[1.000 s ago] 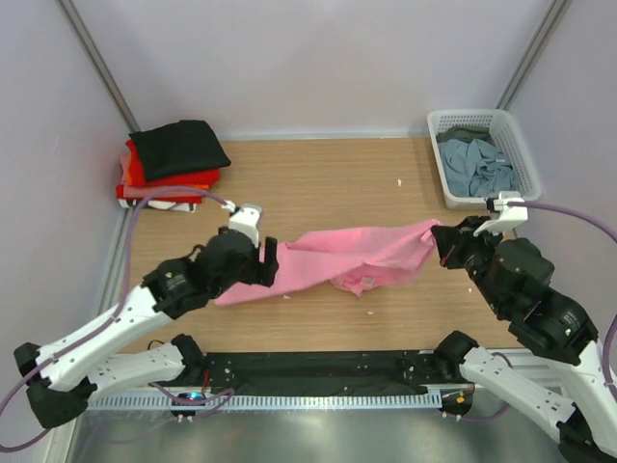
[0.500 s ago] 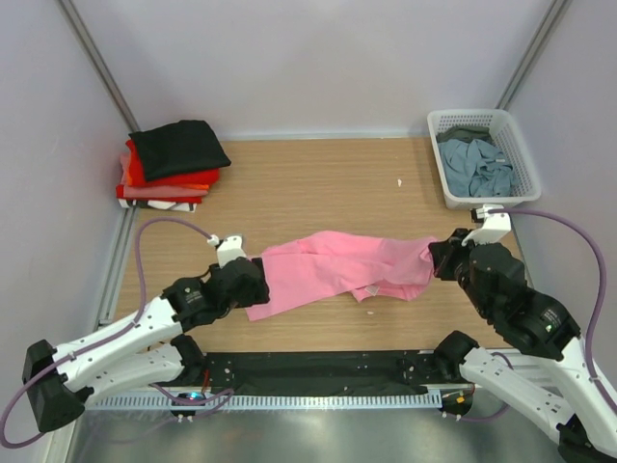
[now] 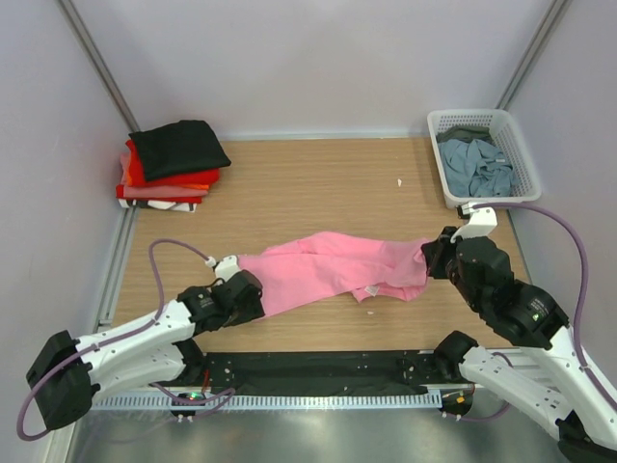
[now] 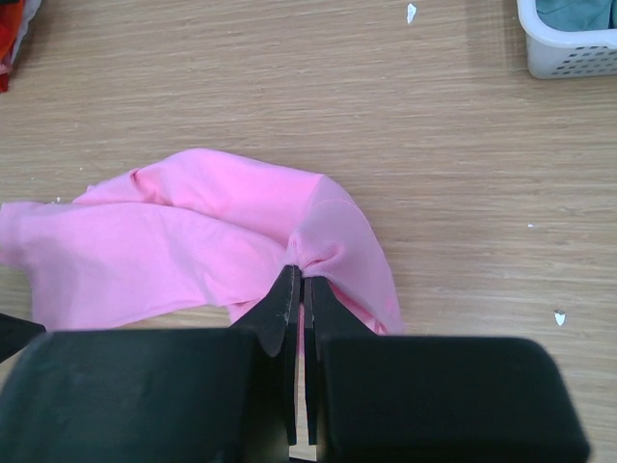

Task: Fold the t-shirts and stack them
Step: Flatten the tshirt out

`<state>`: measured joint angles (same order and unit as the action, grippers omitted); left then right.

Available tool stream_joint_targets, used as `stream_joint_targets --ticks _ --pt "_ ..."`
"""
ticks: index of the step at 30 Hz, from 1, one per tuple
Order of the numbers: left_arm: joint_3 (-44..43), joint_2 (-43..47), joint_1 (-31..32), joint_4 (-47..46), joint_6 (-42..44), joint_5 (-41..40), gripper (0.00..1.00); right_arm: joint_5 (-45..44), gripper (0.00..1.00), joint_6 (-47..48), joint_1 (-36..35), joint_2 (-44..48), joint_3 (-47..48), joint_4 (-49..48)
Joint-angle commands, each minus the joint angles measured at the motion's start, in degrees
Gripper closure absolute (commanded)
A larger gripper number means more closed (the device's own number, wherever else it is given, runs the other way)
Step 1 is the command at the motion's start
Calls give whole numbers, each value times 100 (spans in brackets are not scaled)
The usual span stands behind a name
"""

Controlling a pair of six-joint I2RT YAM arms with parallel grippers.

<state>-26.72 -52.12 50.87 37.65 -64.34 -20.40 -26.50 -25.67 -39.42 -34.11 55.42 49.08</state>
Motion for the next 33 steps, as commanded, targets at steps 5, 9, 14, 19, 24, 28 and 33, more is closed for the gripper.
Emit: stream_joint_targets --ticks 5,9,14,19,24,28,33 --pt "264 -193 -42 -460 -272 405 46 -31 99 -17 -31 18 -5 -267" --pt "343 -185 -42 -504 -299 388 50 -22 99 -17 -31 -17 -22 -294" --pt "387 -299 -42 -601 -272 283 55 -22 99 9 -31 -26 -22 -311" --pt "308 -623 -42 -847 -106 379 82 5 99 9 -31 -61 -22 -303" --pt "-43 -502 -33 -848 368 467 100 22 99 -8 -31 -87 -57 -355" --pt "-980 192 -33 -199 948 64 100 198 99 1 -31 -140 65 -452" --pt "-2879 659 -33 1197 2063 -464 100 417 99 386 -31 -193 978 -592"
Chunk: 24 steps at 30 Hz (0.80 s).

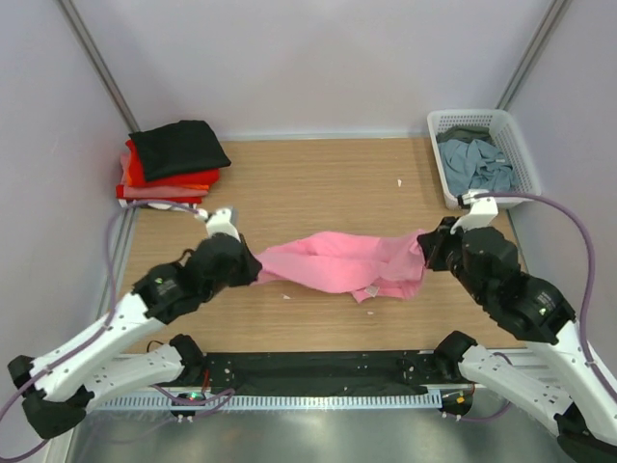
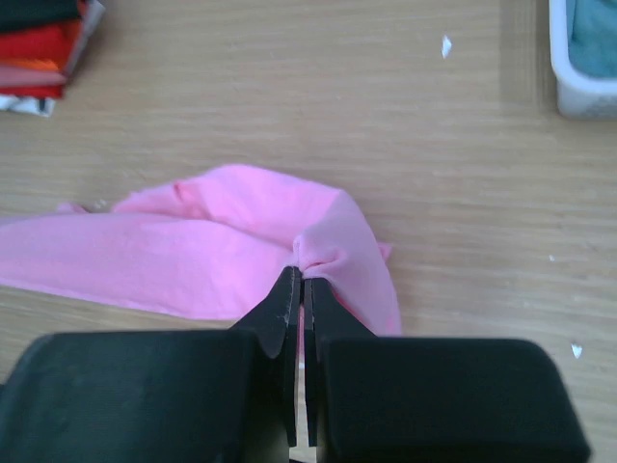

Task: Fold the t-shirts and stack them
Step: Flatten the tshirt out

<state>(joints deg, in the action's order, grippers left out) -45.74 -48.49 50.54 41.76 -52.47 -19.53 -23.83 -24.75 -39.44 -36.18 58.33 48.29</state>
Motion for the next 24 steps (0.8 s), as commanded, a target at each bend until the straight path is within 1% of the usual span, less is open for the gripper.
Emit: stream_joint_targets --ticks 1,3,4,6,7,8,9,10,11,12,13,15,19,22,24 --pt "-1747 288 8 964 1296 -674 100 221 99 504 -29 15 1054 -575" --pt "-2559 235 -1 1385 1677 -745 100 309 99 708 -20 6 1478 -637" --pt "-3311 217 -1 1483 2087 -754 100 414 99 813 -28 -11 1932 -680" --pt "-4036 182 -1 1642 2459 -711 100 598 99 1147 -29 -46 2418 -716" --pt "-4684 156 -1 1651 2626 -641 100 773 99 1261 -29 -55 2899 -777" --pt "-4986 156 -1 1651 2950 -457 100 906 99 1489 -29 -47 3113 -821" --pt "-5537 147 8 1625 3092 -333 100 1029 99 1587 -29 -38 3341 -917" --pt "-5786 138 -1 1582 3233 -176 100 1134 99 1692 -29 -12 3535 -970" --pt "-5998 138 -1 1538 3573 78 100 1405 99 1780 -29 32 3893 -1040" --pt "-6217 138 -1 1476 3690 429 100 1556 99 1920 -29 67 4062 -1172" --pt "-6628 129 -1 1467 3778 606 100 1740 99 1965 -29 85 4368 -1251" --pt "-7139 120 -1 1441 4015 1001 100 2136 99 2053 -20 129 4686 -1383" --pt "-7406 331 -9 1116 4157 1285 100 2313 99 2141 -20 129 5407 -1463" --pt "-7345 410 -1 940 4245 1076 100 2121 99 2255 -20 -11 5645 -1367" --pt "-7222 288 -9 922 4289 917 100 1901 99 2299 -11 -142 5637 -1331"
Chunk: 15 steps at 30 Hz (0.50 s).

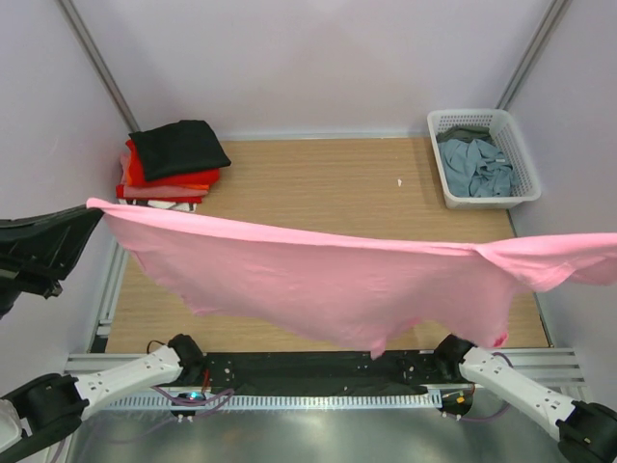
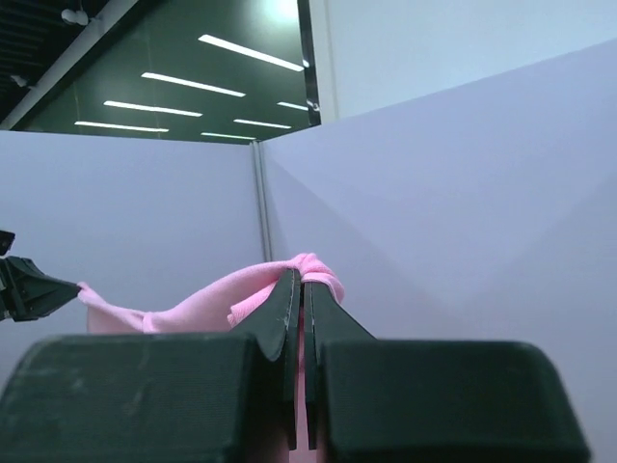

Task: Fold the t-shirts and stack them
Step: Flatten the tshirt out

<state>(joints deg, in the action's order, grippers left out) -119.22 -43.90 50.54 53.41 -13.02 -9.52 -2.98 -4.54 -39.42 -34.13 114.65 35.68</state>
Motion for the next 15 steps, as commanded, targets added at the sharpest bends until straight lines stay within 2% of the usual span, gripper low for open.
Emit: stream_joint_targets --ticks 1,3,4,5,7,8,10,11,13,14,15 --pt "162 -241 -9 -226 352 -242 100 -751 99 295 -4 -540 -30 -35" --pt "188 -582 -9 -86 318 -812 100 -1543 99 339 -4 -874 -92 96" --pt "206 -733 -9 -15 213 -1041 100 -2409 99 339 -13 -1302 -170 175" --pt "241 -865 -9 99 133 -1626 100 -2879 99 339 -22 -1524 -197 272" --pt "390 -1295 -9 275 -68 -2244 100 -3853 99 261 -22 -2025 -389 474" --pt "486 -1436 -9 441 -296 -2726 100 -4076 99 130 -22 -2489 -469 553" --pt "837 -1979 -9 661 -560 -3194 100 -4463 99 -29 4 -2983 -941 519" --pt "1013 -2191 -27 723 -736 -3327 100 -4683 99 -56 65 -3525 -1084 458" --pt "1497 -2543 -656 671 -956 -2761 100 -4258 99 -520 538 -4116 -1217 483" --pt "1646 -2997 -1078 540 -1036 -2287 100 -3158 99 -818 1315 -4876 -1174 571" --pt "1874 -3245 -1926 435 -1019 -1352 100 -2669 99 -1230 1671 -5284 -1086 780"
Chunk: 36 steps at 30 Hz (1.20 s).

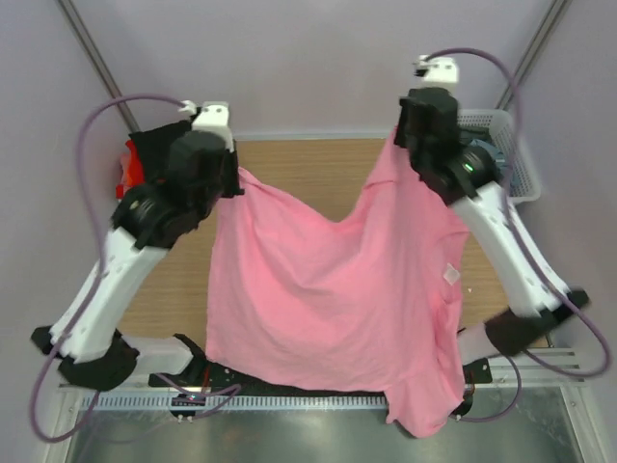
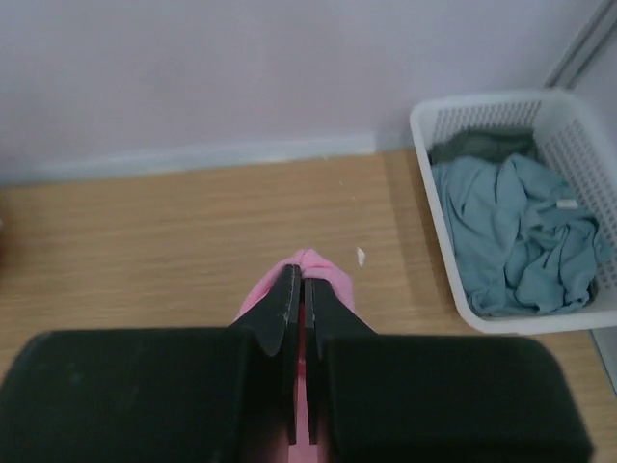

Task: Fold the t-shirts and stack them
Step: Flatten the tshirt out

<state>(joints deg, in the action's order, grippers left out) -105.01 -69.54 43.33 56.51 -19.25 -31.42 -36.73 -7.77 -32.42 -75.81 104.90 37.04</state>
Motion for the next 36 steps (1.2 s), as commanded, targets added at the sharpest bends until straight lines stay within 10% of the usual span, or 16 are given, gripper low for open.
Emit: stream_joint_targets --ticks 1,4,6,10,21,30,36 --pt "525 -1389 -1604 28 -370 1083 100 1085 94 -1067 1227 -1668 316 777" --pt "-78 -2745 -2714 289 -334 1909 91 1845 29 -1236 1766 -3962 2584 2295" --pt "-649 -3600 -2909 773 -265 2043 62 1792 0 -1157 1705 -4755 3472 2947" --pt "-56 -3155 -2892 117 -211 2105 2 1932 0 -1104 1696 -3920 2166 2039" --pt "2764 -941 -2865 -640 -589 2842 0 2451 2 -1095 1731 -2640 -943 226" --pt "4366 537 -2839 -764 -105 3186 3 3400 25 -1446 1854 -3430 -1394 -486" --pt "4551 -32 -2848 -730 -176 2544 11 3603 36 -1807 1889 -3976 -1244 -698"
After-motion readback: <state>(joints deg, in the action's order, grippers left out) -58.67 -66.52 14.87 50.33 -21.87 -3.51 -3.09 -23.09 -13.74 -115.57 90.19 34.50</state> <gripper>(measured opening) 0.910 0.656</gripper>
